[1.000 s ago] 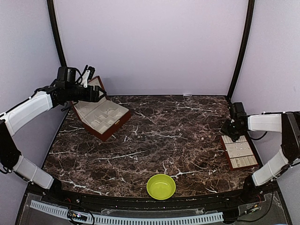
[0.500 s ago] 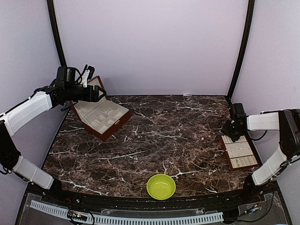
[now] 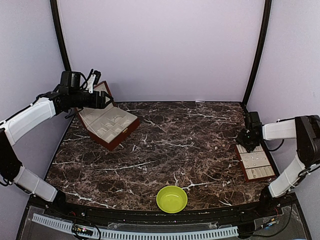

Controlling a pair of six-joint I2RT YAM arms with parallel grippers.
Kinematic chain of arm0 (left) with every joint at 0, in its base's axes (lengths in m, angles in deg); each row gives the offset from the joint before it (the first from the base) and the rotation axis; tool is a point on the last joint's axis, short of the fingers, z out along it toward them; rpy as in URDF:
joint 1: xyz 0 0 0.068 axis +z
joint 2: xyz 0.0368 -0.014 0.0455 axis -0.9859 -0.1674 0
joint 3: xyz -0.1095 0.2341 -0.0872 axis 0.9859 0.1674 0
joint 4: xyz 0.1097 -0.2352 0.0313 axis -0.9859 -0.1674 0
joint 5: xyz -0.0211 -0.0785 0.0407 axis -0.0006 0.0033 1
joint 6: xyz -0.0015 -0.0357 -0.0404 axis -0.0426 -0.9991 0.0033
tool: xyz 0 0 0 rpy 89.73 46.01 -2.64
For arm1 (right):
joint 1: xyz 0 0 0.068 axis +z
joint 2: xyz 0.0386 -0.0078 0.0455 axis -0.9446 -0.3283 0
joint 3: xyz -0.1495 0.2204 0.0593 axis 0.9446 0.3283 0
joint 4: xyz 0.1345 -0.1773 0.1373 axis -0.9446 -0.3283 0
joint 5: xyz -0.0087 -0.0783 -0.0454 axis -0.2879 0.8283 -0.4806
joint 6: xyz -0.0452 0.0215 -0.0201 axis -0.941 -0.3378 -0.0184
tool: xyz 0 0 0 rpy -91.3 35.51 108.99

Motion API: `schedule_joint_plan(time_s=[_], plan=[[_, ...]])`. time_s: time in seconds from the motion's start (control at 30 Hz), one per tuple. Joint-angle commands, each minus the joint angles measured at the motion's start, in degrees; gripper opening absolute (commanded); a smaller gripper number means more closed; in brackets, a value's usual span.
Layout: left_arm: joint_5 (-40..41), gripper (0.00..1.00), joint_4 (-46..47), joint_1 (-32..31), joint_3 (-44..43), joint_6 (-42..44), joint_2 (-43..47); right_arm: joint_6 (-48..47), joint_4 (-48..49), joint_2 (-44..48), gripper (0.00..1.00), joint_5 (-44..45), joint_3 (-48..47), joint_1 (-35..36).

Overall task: Organize the mixed jewelry
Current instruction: Move to the center of the board in the compartment layer.

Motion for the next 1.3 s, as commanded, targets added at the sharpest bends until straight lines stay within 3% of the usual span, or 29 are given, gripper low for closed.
schedule_joint_plan(time_s=[0.0, 0.23, 0.67, 1.27], plan=[[-0.51, 0.74, 1.03, -0.2, 0.94, -0.08, 1.76, -0.09, -2.49, 2.53, 0.4, 0.74, -0.81, -0.53], [-0.74, 0.74, 1.03, -0.2, 0.94, -0.12, 1.75, -1.2, -4.77, 5.19, 0.41, 2.96, -1.61, -1.24], [-0.68, 0.74, 1.02, -0.2, 0.94, -0.09, 1.94, -1.76, -2.87, -0.22, 0.38, 1.76, -1.87, -2.69], [-0.73, 0.74, 1.12, -0.2, 0.98, -0.09, 1.93, -3.86, -4.77, -4.88, 0.24, -0.12, -5.57, -3.0]])
